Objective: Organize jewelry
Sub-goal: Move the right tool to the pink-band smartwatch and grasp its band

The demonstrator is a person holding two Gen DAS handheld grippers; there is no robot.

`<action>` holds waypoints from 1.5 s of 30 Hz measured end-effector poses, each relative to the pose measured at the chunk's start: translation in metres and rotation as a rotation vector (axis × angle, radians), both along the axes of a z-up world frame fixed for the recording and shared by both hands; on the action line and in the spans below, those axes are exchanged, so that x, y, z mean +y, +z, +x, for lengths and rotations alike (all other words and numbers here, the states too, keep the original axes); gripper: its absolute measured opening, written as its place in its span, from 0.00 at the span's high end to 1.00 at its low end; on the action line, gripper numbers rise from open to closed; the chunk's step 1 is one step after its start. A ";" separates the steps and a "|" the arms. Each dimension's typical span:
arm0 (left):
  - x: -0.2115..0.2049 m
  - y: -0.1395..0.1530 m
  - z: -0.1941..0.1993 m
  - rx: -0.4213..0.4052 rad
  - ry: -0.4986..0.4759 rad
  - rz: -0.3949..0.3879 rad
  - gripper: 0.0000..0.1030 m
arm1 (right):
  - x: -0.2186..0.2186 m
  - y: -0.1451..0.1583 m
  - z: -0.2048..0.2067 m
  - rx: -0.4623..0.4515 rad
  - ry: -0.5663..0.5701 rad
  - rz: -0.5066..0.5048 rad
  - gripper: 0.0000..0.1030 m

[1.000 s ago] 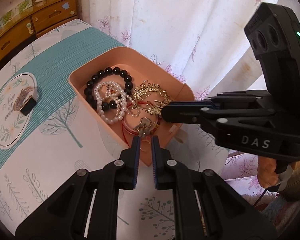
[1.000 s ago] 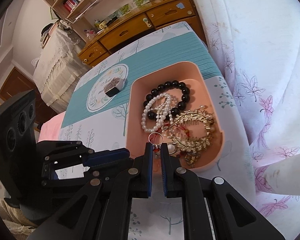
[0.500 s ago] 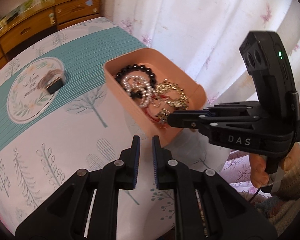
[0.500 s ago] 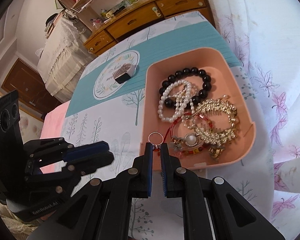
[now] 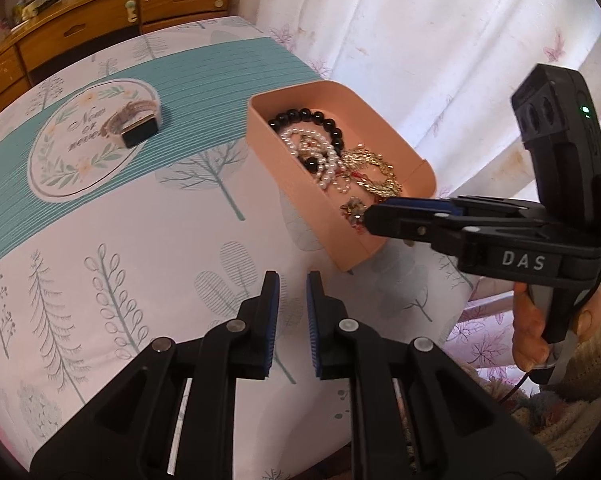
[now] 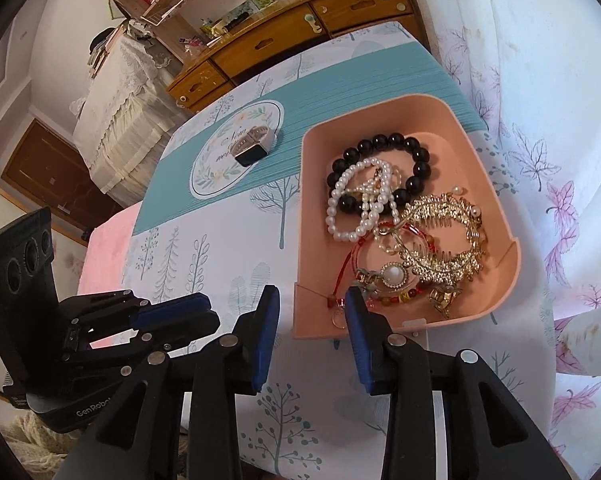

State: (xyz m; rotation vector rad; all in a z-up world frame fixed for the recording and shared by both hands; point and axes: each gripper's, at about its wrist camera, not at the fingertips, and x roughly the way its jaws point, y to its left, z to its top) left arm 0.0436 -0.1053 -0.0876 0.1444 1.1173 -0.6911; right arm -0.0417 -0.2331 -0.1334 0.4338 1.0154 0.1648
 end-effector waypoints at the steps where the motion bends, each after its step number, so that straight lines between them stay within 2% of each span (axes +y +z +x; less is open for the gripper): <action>1: 0.003 0.000 0.001 0.000 0.014 -0.001 0.89 | 0.001 0.002 0.000 -0.006 0.001 -0.006 0.67; 8: 0.032 0.001 0.013 -0.011 0.133 -0.006 0.89 | 0.018 0.025 0.006 -0.058 0.032 -0.060 0.67; 15: 0.074 0.007 0.037 -0.023 0.267 -0.021 0.89 | 0.050 0.050 0.046 -0.074 0.096 -0.081 0.67; 22: 0.116 0.024 0.077 -0.082 0.395 0.014 0.89 | 0.077 0.081 0.120 -0.068 0.157 -0.137 0.67; 28: 0.142 0.038 0.114 -0.105 0.473 0.018 0.89 | 0.110 0.094 0.203 -0.059 0.308 -0.278 0.67; 31: 0.147 0.038 0.126 -0.102 0.494 0.020 0.89 | 0.127 0.087 0.240 -0.037 0.398 -0.346 0.67; 37: 0.148 0.023 0.143 -0.060 0.506 0.023 0.89 | 0.148 0.042 0.298 0.036 0.523 -0.467 0.67; 42: 0.151 0.009 0.152 -0.033 0.518 0.021 0.89 | 0.154 0.002 0.314 0.065 0.615 -0.572 0.67; 45: 0.156 0.001 0.160 -0.012 0.536 0.016 0.89 | 0.156 -0.012 0.318 0.067 0.656 -0.580 0.67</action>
